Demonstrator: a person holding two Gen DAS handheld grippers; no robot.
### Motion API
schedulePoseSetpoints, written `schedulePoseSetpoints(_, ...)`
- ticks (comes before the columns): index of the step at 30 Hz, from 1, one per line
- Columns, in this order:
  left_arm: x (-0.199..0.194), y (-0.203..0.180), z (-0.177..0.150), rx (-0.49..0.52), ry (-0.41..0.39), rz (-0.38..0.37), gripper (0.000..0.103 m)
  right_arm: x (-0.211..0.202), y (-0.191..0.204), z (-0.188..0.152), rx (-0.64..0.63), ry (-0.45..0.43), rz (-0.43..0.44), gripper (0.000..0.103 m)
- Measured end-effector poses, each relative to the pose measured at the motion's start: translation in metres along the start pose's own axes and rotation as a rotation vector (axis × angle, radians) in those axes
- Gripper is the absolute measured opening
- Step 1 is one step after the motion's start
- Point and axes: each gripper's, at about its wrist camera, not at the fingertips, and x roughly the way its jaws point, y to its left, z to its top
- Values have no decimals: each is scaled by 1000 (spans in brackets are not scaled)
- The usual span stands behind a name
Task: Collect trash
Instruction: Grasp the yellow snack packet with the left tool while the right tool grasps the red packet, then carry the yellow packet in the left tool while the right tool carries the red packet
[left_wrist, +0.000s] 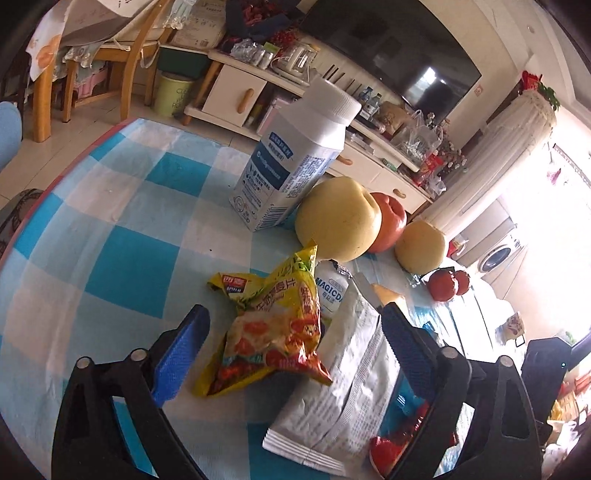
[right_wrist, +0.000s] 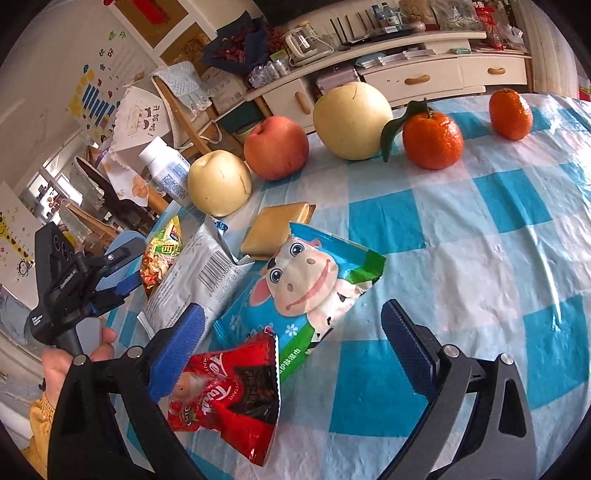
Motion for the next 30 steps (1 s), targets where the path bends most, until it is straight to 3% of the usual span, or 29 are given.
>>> schedulePoseSetpoints(8,18,9,2,-18,28,40,72,9,12,-3,-43,30,13,90)
schedulePoseSetpoints(12,16,11,-1,-21,34,46,53,8,19,-10,-53,53,23,90)
schedulePoseSetpoints(23,-1,11,-16,-20,25,68,48,-1,57,-35,-166,113,72,90)
schedulePoseSetpoints(30,-18,14,-31,-42,28,76,47,-7,78,-48,-213,194,187,90)
